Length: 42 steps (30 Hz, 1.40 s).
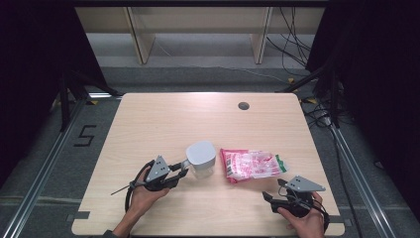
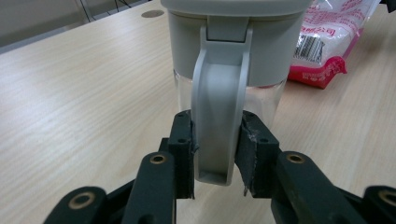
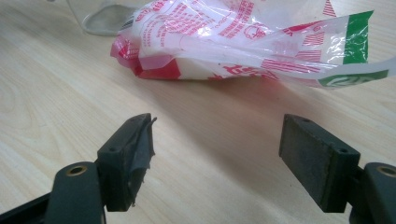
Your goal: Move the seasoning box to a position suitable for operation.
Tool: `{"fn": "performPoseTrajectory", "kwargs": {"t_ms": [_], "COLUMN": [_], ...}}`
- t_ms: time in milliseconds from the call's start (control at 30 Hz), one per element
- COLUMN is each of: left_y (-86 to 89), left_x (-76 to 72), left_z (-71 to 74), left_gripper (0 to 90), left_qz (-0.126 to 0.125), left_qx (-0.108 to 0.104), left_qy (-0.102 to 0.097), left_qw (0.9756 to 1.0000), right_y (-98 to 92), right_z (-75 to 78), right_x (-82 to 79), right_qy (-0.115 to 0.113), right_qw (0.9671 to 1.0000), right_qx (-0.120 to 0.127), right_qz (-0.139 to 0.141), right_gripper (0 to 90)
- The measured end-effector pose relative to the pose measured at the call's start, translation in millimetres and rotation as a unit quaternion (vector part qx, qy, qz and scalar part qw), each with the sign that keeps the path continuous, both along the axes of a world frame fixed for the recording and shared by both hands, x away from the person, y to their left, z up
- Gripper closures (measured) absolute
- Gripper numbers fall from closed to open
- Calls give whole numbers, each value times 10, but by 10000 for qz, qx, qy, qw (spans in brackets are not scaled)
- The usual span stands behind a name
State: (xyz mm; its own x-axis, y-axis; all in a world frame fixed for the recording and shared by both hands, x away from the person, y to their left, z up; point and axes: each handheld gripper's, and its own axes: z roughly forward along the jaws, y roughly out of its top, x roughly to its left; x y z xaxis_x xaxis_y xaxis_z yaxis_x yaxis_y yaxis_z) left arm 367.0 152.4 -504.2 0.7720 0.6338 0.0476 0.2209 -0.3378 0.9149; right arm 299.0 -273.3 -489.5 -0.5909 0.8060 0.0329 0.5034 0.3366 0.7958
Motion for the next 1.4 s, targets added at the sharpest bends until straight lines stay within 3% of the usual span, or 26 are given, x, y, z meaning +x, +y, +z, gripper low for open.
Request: {"fn": "performPoseTrajectory", "kwargs": {"t_ms": [167,300,467,600,1133,1400], "left_y": [-37,-97,-109,-99,-93,-100], "left_x": [157,214,264,304,324,324], "left_z": [-36,-26,-30,-29,-32,-40], "left_gripper": [686,686,687,690,695,696], "left_qz": [73,77,63,201,163,-104], "left_qx": [-92,7,-16,-13,-6,-6], "left_qy": [142,87,93,107,97,39], "left_qw": [9998,9999,9999,9997,9998,9999], "right_y": [10,5,-10,-6,-3,-2], "right_z": [-1,-5,-7,-8,-6,-10], "right_x": [-3,1,13,14,10,17], "right_qy": [47,53,5,17,28,29], "right_qw": [10000,10000,10000,9999,10000,9999], "right_qx": [41,64,66,118,70,99], "right_qz": [-27,-13,59,31,3,49], "right_gripper": [270,270,271,271,271,271]}}
